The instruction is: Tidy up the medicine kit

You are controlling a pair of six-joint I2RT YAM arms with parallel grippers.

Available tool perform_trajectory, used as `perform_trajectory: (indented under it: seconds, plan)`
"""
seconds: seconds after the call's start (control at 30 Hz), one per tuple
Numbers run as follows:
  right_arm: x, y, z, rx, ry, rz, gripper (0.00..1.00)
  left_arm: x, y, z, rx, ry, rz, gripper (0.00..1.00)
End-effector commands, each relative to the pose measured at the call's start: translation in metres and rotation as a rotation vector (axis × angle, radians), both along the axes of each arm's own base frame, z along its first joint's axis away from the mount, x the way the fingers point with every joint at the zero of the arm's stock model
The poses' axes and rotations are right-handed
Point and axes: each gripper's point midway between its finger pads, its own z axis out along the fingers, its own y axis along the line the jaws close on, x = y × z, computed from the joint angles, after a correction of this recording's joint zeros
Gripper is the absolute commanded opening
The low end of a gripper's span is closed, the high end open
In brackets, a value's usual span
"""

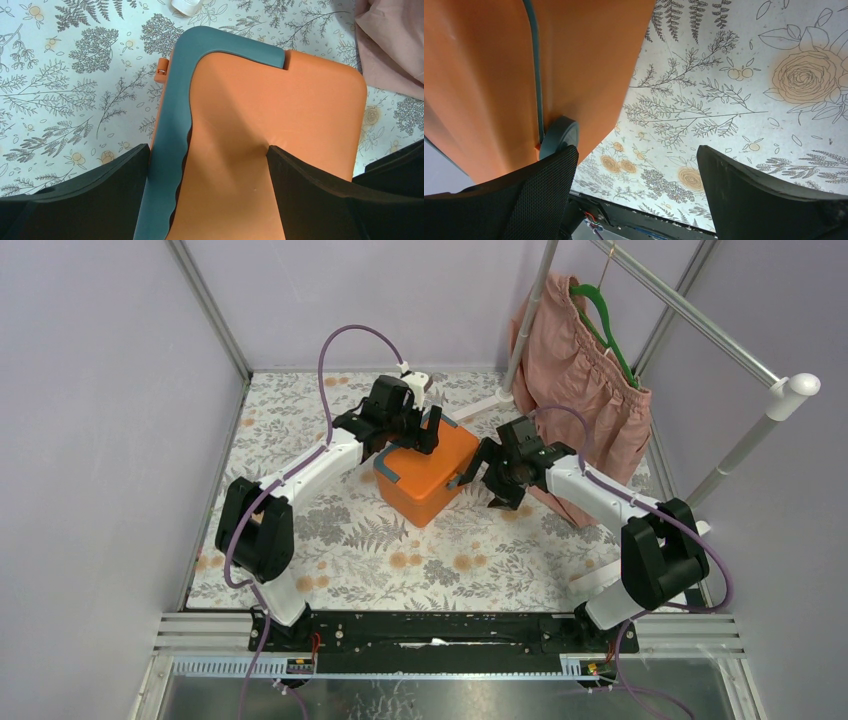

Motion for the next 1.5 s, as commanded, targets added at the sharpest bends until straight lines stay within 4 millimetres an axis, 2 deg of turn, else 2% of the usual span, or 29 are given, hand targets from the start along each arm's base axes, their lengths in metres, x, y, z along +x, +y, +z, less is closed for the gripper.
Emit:
perform_trajectory:
  seconds: [0.0, 0.47, 0.73, 1.47]
  plan:
    - [0.035, 0.053, 0.075, 0.225, -0.221, 0.056, 1.00, -0.052, -0.009, -0.066, 0.115, 0.220, -0.113, 0.92]
    - [0.037, 0.060, 0.097, 0.271, -0.247, 0.058, 1.00, -0.051, -0.009, -0.065, 0.115, 0.220, -0.115, 0.92]
    - [0.036, 0.060, 0.094, 0.272, -0.242, 0.056, 1.00, -0.052, -0.008, -0.065, 0.119, 0.222, -0.114, 0.92]
    - [0.040, 0.058, 0.109, 0.270, -0.276, 0.043, 1.00, -0.052, -0.007, -0.066, 0.123, 0.224, -0.114, 0.92]
